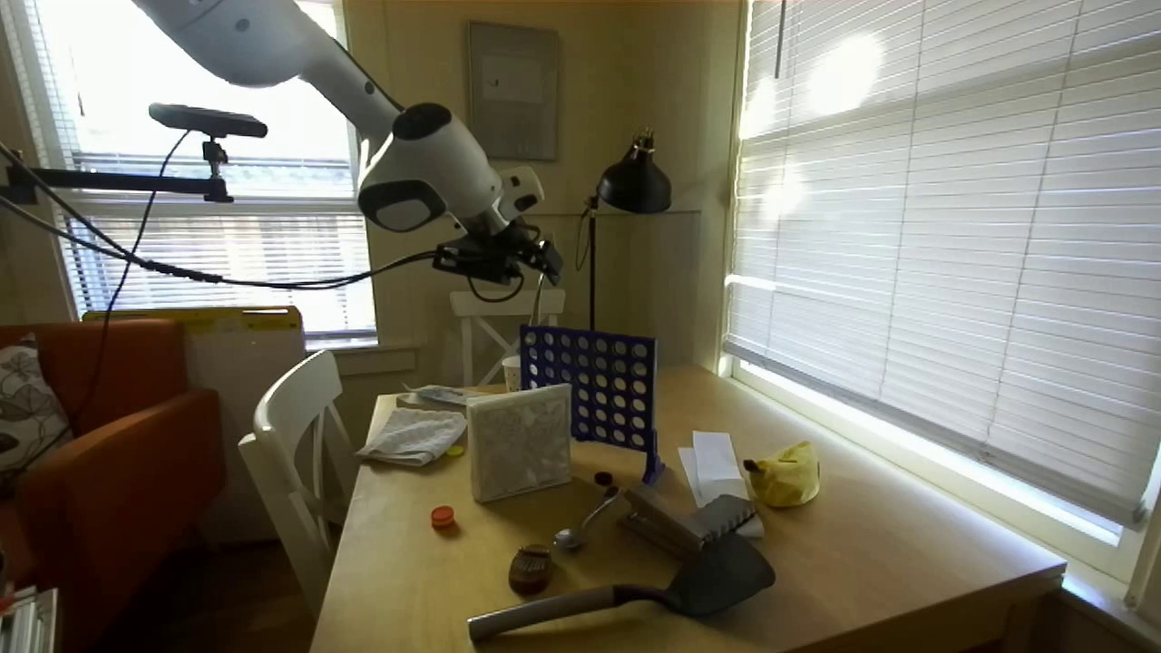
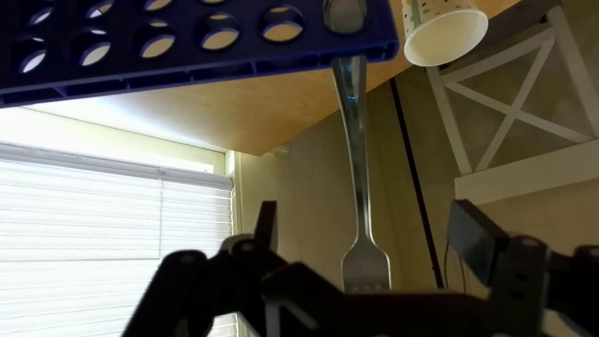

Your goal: Pick up the folk from the blue object and put it on the table

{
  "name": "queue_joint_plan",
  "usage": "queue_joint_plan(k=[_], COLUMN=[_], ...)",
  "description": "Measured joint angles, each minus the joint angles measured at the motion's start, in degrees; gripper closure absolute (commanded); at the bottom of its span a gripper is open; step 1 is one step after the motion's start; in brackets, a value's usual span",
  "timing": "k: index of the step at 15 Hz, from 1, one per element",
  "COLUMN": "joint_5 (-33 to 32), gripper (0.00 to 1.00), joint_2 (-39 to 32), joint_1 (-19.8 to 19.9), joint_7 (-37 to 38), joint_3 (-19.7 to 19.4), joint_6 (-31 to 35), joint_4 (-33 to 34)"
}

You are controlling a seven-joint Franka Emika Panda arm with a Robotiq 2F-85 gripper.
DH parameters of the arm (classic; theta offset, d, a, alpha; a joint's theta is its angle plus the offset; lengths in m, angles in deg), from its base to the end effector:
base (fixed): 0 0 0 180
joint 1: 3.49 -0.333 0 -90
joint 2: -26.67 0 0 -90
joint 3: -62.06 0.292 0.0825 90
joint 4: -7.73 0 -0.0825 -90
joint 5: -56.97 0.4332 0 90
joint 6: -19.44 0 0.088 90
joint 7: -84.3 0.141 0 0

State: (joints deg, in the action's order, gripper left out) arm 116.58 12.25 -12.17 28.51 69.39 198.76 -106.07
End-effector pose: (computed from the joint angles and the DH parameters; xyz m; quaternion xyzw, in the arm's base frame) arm 0.6772 0.1138 0.3375 -0.8959 -0.0892 -0.4252 0.0926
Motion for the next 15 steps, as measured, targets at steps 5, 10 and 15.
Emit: queue_joint_plan(k=[5,10,15], joint_5=[0.9,1.0,1.7], gripper=[0.74,1.00,1.00], joint_2=[-1.0,-1.0,-0.8], joint_1=[1.6,2.7,4.5], joint_7=[-1.0,-1.1,-1.8], joint_3=[1.9,3.4,5.4], joint_6=[-0.1,-0.1,-0.1], joint_4=[0.5,0.7,2.0])
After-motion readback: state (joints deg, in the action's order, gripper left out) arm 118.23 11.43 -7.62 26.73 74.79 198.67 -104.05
